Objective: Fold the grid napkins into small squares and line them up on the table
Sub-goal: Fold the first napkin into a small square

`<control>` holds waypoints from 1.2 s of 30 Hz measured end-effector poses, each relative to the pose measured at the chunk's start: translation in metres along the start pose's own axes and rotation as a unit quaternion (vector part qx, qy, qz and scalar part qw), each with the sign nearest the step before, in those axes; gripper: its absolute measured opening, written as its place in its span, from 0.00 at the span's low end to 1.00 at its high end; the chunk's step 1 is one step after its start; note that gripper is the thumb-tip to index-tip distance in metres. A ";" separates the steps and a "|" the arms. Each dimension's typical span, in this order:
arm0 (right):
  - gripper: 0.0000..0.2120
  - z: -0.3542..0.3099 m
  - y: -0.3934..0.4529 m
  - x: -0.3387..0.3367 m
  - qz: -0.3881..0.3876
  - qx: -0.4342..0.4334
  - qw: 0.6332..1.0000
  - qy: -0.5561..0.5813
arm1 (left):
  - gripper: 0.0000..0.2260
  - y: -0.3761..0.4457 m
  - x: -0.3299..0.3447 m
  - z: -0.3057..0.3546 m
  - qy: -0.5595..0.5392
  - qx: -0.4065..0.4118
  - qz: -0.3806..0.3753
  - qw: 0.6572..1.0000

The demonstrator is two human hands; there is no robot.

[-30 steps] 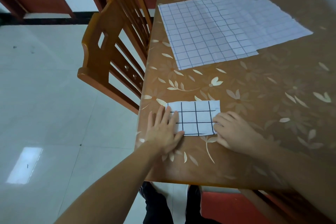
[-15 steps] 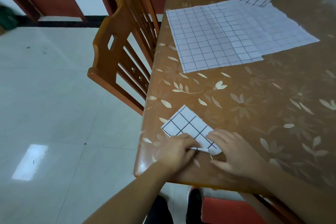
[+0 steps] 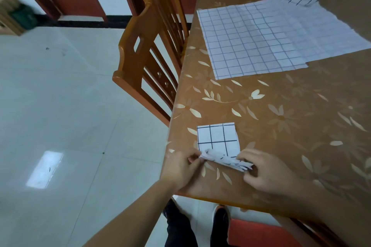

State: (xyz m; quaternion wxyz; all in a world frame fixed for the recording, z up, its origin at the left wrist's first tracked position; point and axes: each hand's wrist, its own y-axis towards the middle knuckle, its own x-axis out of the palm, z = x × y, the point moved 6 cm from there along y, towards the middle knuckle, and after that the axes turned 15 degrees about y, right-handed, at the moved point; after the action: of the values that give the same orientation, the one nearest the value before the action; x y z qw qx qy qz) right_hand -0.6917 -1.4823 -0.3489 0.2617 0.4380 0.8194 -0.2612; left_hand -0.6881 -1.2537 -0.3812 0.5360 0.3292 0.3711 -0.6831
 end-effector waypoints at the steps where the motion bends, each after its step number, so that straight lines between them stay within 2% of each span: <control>1: 0.16 0.001 0.000 0.002 -0.022 0.029 0.999 0.020 | 0.06 0.002 0.000 -0.001 -0.012 -0.012 -0.008 1.000; 3: 0.29 0.000 0.000 0.005 -0.052 0.079 0.994 0.063 | 0.07 0.006 0.000 -0.005 -0.036 -0.031 -0.015 0.999; 5: 0.31 -0.006 0.005 0.002 -0.031 0.108 0.986 0.123 | 0.10 0.009 0.001 -0.008 -0.045 -0.044 -0.018 0.998; 9: 0.14 -0.003 0.021 -0.003 0.081 0.166 0.945 0.271 | 0.10 0.019 -0.003 -0.009 -0.033 -0.077 -0.032 0.996; 12: 0.06 0.008 0.030 0.001 0.115 0.223 0.931 0.267 | 0.08 0.028 -0.003 -0.007 -0.016 -0.114 -0.069 0.991; 15: 0.05 0.016 0.034 0.005 0.146 0.258 0.917 0.267 | 0.09 0.033 -0.001 -0.006 -0.011 -0.151 -0.072 0.986; 17: 0.08 0.018 0.033 0.008 0.166 0.269 0.910 0.270 | 0.13 0.034 -0.003 -0.003 0.019 -0.159 -0.057 0.985; 19: 0.17 0.021 0.032 0.010 0.182 0.272 0.905 0.271 | 0.16 0.034 -0.006 0.001 0.041 -0.152 -0.039 0.987; 22: 0.32 0.020 0.032 0.009 0.171 0.273 0.909 0.264 | 0.17 0.035 -0.007 0.009 0.130 -0.079 -0.034 0.988; 24: 0.35 0.020 0.033 0.009 0.164 0.277 0.910 0.260 | 0.16 0.037 -0.005 0.013 0.207 -0.017 -0.046 0.977; 26: 0.34 0.017 0.033 0.006 0.162 0.279 0.923 0.208 | 0.17 0.037 -0.003 0.015 0.266 0.037 -0.058 0.962; 28: 0.31 0.008 0.033 0.000 0.169 0.248 0.951 0.069 | 0.21 0.035 -0.003 0.015 0.304 0.072 -0.059 0.948; 31: 0.24 -0.021 0.042 0.009 0.211 0.093 0.965 -0.123 | 0.24 0.033 -0.005 0.012 0.329 0.116 -0.048 0.936; 33: 0.23 -0.041 0.055 0.031 0.200 0.006 0.968 -0.153 | 0.25 0.031 -0.004 0.013 0.331 0.135 -0.047 0.933; 34: 0.24 -0.043 0.062 0.044 0.176 -0.003 0.971 -0.164 | 0.25 0.030 -0.003 0.013 0.331 0.141 -0.048 0.932; 36: 0.28 -0.036 0.074 0.061 0.128 0.032 0.974 -0.187 | 0.27 0.030 0.000 0.011 0.332 0.140 -0.058 0.931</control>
State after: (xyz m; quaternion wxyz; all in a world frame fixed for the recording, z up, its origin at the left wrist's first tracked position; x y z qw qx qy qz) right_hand -0.6650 -1.3876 -0.3770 0.4268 0.4909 0.6845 -0.3291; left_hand -0.6593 -1.2678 -0.3799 0.2907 0.5864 0.4471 -0.6097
